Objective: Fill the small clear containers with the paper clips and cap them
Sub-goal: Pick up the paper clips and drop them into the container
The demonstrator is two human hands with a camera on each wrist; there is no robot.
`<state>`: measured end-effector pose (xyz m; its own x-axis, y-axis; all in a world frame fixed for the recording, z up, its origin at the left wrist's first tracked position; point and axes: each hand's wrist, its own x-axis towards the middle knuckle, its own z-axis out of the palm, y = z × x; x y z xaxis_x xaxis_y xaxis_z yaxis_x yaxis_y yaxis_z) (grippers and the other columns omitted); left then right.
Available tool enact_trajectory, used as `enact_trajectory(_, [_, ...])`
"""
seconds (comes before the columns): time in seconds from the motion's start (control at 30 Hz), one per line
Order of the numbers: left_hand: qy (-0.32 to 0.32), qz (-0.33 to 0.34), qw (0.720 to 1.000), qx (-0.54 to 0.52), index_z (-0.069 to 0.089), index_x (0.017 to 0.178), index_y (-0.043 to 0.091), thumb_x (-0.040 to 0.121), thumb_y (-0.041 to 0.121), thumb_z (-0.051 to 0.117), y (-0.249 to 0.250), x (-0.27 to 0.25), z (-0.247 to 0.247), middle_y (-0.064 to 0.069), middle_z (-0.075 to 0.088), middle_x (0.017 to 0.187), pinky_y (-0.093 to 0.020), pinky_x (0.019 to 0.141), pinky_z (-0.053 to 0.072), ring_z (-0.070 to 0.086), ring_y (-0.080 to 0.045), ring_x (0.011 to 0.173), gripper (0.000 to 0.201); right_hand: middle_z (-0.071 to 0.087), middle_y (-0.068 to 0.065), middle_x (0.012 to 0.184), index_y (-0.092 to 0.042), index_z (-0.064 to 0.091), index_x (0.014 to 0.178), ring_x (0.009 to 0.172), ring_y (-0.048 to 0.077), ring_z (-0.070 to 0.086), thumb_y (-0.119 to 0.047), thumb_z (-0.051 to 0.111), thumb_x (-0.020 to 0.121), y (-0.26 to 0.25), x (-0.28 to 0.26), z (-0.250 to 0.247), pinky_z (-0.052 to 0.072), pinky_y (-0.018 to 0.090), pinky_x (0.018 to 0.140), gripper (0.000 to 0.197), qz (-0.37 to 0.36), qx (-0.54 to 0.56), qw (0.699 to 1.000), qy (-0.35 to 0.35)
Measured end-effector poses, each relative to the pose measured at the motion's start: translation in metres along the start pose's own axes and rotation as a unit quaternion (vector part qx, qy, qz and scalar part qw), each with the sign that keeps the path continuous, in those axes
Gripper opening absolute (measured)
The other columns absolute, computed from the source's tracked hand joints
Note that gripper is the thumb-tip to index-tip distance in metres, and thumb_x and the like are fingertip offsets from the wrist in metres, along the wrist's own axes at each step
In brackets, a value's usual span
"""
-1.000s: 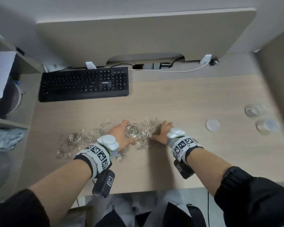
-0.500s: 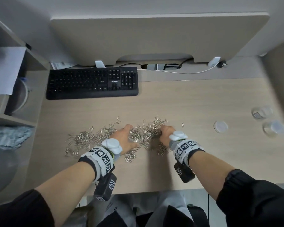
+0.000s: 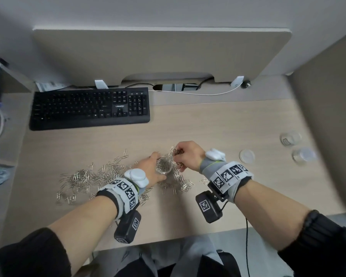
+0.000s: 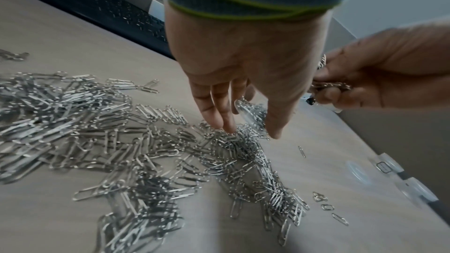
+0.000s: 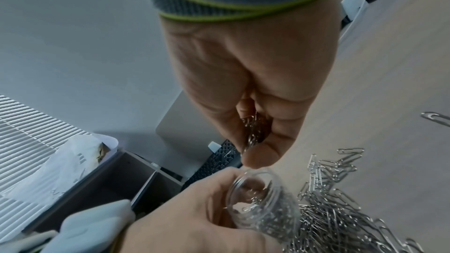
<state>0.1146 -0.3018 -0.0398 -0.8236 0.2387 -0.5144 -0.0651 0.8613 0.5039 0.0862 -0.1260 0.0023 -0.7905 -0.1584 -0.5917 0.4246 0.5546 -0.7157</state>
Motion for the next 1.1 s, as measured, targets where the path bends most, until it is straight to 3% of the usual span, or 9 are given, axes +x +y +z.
enact_trajectory(0.1, [0.001,0.013,1.0,-0.018,0.042,0.127,0.021,0.069,0.041,0.079,0.01,0.003,0.001,-0.004,0.067,0.108,-0.03,0.07,0.049,0.063,-0.026,0.088,0.072,0.058,0.006,0.07,-0.012,0.059,0.078,0.044,0.02,0.06,0.004,0.064,0.083,-0.008,-0.001,-0.001,0.06,0.045,0.058,0.017,-0.008,0.0,1.0,0.007])
enact_trajectory(0.27, [0.01,0.02,0.999,-0.041,0.044,0.124,0.02,0.067,0.04,0.078,0.015,0.005,0.0,-0.003,0.067,0.104,-0.037,0.073,0.053,0.064,-0.026,0.087,0.07,0.065,0.005,0.084,-0.021,0.061,0.076,0.078,0.033,0.069,-0.002,0.066,0.08,-0.012,0.0,0.004,0.059,0.05,0.075,0.02,-0.02,-0.037,0.999,0.014])
enact_trajectory(0.33, [0.012,0.022,0.999,-0.043,0.045,0.119,0.021,0.068,0.04,0.076,0.014,0.005,-0.001,-0.002,0.067,0.098,-0.038,0.07,0.053,0.063,-0.025,0.082,0.063,0.067,0.004,0.09,-0.019,0.066,0.086,0.085,0.029,0.069,-0.004,0.064,0.081,-0.015,-0.002,0.005,0.057,0.041,0.08,0.016,-0.036,-0.074,0.997,0.01])
enact_trajectory(0.43, [0.016,0.02,0.999,-0.041,0.045,0.116,0.021,0.071,0.037,0.075,0.012,0.005,-0.003,0.0,0.065,0.094,-0.035,0.065,0.05,0.062,-0.025,0.079,0.056,0.066,-0.001,0.086,-0.014,0.071,0.096,0.082,0.018,0.062,-0.002,0.059,0.082,-0.019,-0.006,0.006,0.048,0.024,0.073,0.022,-0.065,-0.121,0.99,0.008])
enact_trajectory(0.63, [0.018,0.02,0.999,-0.033,0.044,0.119,0.018,0.074,0.033,0.075,0.012,0.003,-0.005,-0.002,0.065,0.094,-0.034,0.066,0.049,0.062,-0.026,0.081,0.057,0.069,0.003,0.089,-0.014,0.071,0.098,0.083,0.017,0.061,0.001,0.051,0.082,-0.022,-0.007,0.007,0.048,0.022,0.076,0.03,-0.086,-0.146,0.985,0.002])
enact_trajectory(0.77, [0.02,0.022,0.999,-0.037,0.043,0.126,0.02,0.071,0.039,0.076,0.009,0.004,-0.006,-0.005,0.067,0.102,-0.038,0.073,0.052,0.064,-0.029,0.088,0.067,0.067,0.001,0.079,-0.018,0.067,0.084,0.079,0.023,0.066,0.005,0.05,0.08,-0.021,-0.007,0.003,0.055,0.033,0.076,0.029,-0.089,-0.098,0.991,0.01])
enact_trajectory(0.93, [0.021,0.027,0.999,-0.002,0.037,0.132,0.021,0.073,0.041,0.077,0.005,0.006,-0.012,-0.005,0.066,0.106,-0.039,0.077,0.053,0.064,-0.027,0.09,0.074,0.066,0.005,0.076,-0.024,0.059,0.072,0.061,0.023,0.063,0.004,0.05,0.085,0.013,0.009,-0.027,0.059,0.04,0.068,0.032,0.001,-0.064,0.996,0.069])
enact_trajectory(1.03, [0.013,0.026,1.0,0.004,0.036,0.132,0.02,0.076,0.043,0.075,0.002,0.006,-0.017,-0.003,0.064,0.096,-0.04,0.072,0.054,0.063,-0.023,0.08,0.072,0.071,0.009,0.089,-0.026,0.061,0.074,0.075,0.031,0.07,-0.008,0.054,0.077,0.05,0.023,-0.053,0.061,0.045,0.074,0.019,0.1,-0.133,0.982,0.093])
enact_trajectory(1.1, [0.015,0.026,1.0,0.005,0.036,0.13,0.02,0.076,0.042,0.075,0.0,0.005,-0.018,-0.003,0.064,0.096,-0.04,0.072,0.054,0.062,-0.023,0.08,0.07,0.072,0.01,0.094,-0.023,0.066,0.089,0.082,0.032,0.071,-0.012,0.053,0.08,0.068,0.025,-0.066,0.06,0.042,0.078,0.019,0.162,-0.215,0.959,0.087])
